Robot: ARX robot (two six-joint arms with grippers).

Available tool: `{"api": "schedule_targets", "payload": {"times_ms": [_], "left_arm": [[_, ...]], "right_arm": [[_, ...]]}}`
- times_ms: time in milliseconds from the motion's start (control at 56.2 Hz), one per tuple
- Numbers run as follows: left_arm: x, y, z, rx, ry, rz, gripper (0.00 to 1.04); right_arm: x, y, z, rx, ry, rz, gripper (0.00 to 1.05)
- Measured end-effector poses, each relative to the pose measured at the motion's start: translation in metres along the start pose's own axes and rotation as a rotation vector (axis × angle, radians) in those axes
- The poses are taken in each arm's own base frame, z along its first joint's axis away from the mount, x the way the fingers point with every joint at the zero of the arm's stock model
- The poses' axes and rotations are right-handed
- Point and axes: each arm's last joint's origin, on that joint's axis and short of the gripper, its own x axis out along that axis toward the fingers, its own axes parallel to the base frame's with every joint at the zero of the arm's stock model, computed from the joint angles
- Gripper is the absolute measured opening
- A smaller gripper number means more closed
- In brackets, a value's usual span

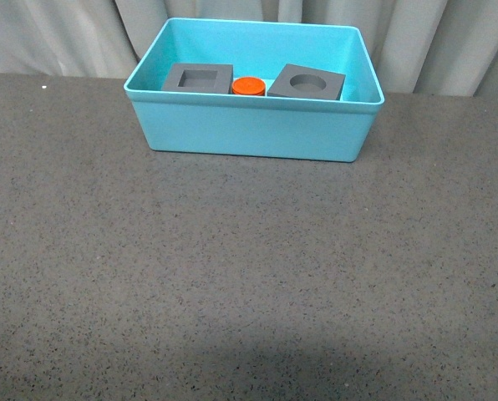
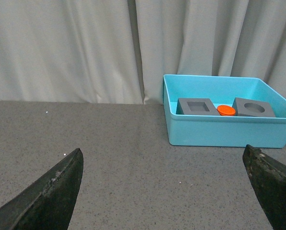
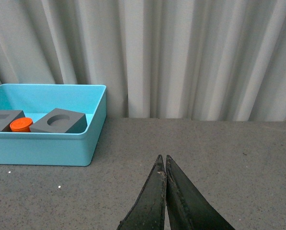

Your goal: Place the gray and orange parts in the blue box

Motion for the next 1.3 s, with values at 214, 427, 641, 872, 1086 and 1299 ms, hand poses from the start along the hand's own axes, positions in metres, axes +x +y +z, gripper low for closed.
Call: {"api": "schedule_targets", "payload": {"times_ms": [214,427,641,872,1086,1299], "left_arm": [[0.000,0.000,0.000,0.000,0.000,0.000,0.98],[0.000,0.000,0.000,0.000,0.000,0.000,0.98],[0.000,0.000,0.000,0.000,0.000,0.000,0.98],[0.000,0.000,0.000,0.000,0.000,0.000,0.98],[0.000,0.000,0.000,0.000,0.000,0.000,0.98],[0.000,0.000,0.000,0.000,0.000,0.000,0.98]], "right_arm": [[-0.011,0.000,0.003,0.000,-0.010,0.000,0.00],[-0.019,0.000,0.004,0.000,-0.017,0.001,0.00],[-0.026,0.000,0.005,0.000,-0.019,0.001,0.00],[-0.031,0.000,0.004,0.000,-0.019,0.001,0.00],[-0.042,0.000,0.001,0.000,-0.014,0.003,0.00],[-0.042,0.000,0.001,0.000,-0.014,0.004,0.24]]}}
